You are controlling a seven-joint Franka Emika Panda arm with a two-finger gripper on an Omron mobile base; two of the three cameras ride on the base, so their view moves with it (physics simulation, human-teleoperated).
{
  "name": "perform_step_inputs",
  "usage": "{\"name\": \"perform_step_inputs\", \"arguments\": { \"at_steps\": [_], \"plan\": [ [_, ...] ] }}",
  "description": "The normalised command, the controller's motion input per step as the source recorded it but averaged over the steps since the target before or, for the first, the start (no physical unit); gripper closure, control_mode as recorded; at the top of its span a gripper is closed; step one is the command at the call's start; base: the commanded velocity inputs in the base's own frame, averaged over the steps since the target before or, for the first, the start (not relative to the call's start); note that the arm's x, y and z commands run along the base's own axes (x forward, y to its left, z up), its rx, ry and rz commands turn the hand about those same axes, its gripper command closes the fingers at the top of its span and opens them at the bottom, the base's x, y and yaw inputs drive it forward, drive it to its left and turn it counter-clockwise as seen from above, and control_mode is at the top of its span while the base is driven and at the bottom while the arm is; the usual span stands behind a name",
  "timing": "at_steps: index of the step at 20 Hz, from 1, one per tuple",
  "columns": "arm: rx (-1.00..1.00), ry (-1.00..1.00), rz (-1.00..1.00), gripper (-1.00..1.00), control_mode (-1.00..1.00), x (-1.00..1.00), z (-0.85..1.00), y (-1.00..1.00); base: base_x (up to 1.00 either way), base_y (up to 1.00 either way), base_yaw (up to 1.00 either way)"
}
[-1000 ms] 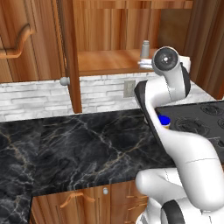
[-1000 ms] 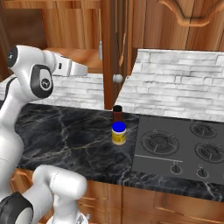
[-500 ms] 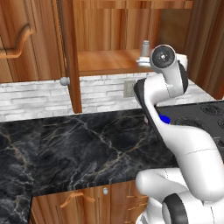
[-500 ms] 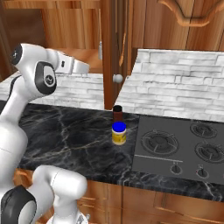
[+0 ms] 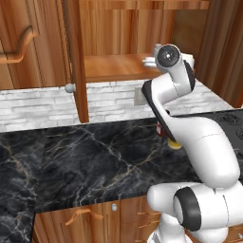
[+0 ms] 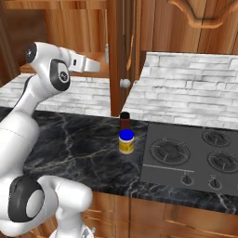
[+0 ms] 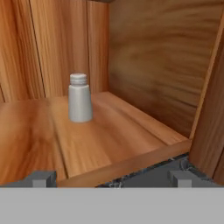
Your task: Collect the paprika, mayonnaise, and shaker from the cabinet and place them next to the stove.
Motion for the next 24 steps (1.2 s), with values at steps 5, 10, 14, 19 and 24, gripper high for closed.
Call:
{"name": "perform_step_inputs", "arguments": {
  "at_steps": [5, 10, 14, 19, 24],
  "plan": [
    [0.04, -0.01, 0.04, -1.0, -1.0, 0.18, 0.19, 0.01, 0.0, 0.0, 0.0],
    [0.03, 0.0, 0.01, -1.0, -1.0, 0.23, 0.16, 0.0, 0.0, 0.0, 0.0],
    [-0.01, -0.05, 0.0, -1.0, -1.0, 0.3, 0.02, 0.0, 0.0, 0.0, 0.0],
    [-0.03, -0.15, 0.0, -1.0, -1.0, 0.32, 0.0, 0.0, 0.0, 0.0, 0.0],
    [0.0, -0.08, 0.0, -1.0, -1.0, 0.29, -0.01, 0.0, 0.0, 0.0, 0.0]
  ]
}}
